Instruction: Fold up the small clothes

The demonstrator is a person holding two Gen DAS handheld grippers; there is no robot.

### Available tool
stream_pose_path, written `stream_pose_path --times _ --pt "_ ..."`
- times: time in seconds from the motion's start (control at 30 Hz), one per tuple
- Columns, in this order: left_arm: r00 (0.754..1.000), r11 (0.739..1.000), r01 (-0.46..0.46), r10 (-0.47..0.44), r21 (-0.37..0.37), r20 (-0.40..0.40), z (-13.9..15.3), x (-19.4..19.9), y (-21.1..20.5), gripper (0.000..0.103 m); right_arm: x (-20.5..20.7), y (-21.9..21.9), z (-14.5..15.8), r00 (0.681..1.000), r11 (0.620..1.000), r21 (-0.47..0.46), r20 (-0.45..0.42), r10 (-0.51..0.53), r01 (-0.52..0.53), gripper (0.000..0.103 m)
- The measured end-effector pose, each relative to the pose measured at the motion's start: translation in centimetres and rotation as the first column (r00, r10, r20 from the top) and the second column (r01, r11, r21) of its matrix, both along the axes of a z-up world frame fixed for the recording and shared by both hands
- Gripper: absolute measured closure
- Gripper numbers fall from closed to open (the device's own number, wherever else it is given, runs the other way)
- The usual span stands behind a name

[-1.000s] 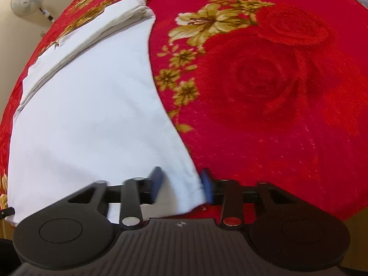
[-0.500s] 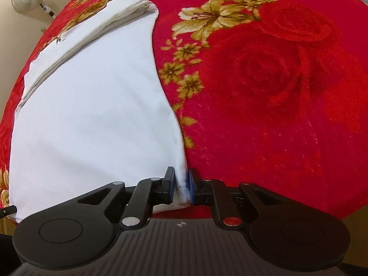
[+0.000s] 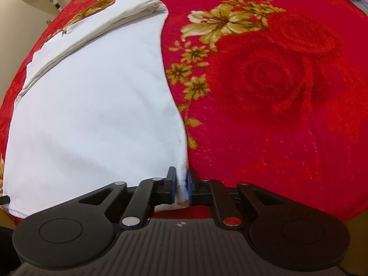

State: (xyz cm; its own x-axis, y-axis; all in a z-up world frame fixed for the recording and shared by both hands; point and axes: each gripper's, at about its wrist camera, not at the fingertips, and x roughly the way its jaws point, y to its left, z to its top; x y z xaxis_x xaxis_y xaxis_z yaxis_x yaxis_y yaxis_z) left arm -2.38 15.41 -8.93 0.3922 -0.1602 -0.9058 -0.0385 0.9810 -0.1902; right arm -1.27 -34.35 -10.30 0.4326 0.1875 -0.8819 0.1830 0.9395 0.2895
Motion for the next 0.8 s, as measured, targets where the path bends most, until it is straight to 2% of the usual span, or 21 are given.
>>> stream_pose_path --times 0.13,0.27,0.47,0.57,0.63,0.7,0.8 --pt "0.993 0.998 0.049 -0.053 0.037 0.108 2.8 -0.2 -0.8 0.097 -0.2 -0.3 2.7 0.997 0.999 0.034 0.082 0.013 -0.016 0.097" --pt "0.958 0.995 0.100 -0.091 -0.018 0.272 8.0 -1.7 -0.8 0.097 -1.5 -1.4 8.4 0.969 0.993 0.112 0.248 0.006 -0.035 0.097" --pt "0.880 0.982 0.151 -0.082 -0.113 0.467 16.6 -6.9 1.3 0.098 -6.4 -3.7 16.2 0.890 0.978 0.194 0.456 -0.025 -0.072 0.099" --pt "0.836 0.957 0.195 -0.048 -0.214 0.547 21.2 -10.7 3.6 0.098 -10.2 -4.9 19.8 0.837 0.965 0.236 0.546 -0.037 -0.111 0.099" --pt "0.813 0.948 0.208 -0.032 -0.239 0.581 23.4 -12.6 3.9 0.098 -13.0 -5.9 22.0 0.797 0.956 0.261 0.602 -0.053 -0.134 0.099" --pt "0.819 0.944 0.204 -0.020 -0.258 0.573 24.0 -13.0 4.6 0.098 -14.6 -6.8 23.0 0.780 0.949 0.286 0.621 -0.078 -0.132 0.099" --pt "0.857 0.945 0.182 -0.017 -0.272 0.515 22.3 -10.7 4.3 0.098 -13.9 -7.6 22.1 0.816 0.944 0.316 0.568 -0.109 -0.094 0.099"
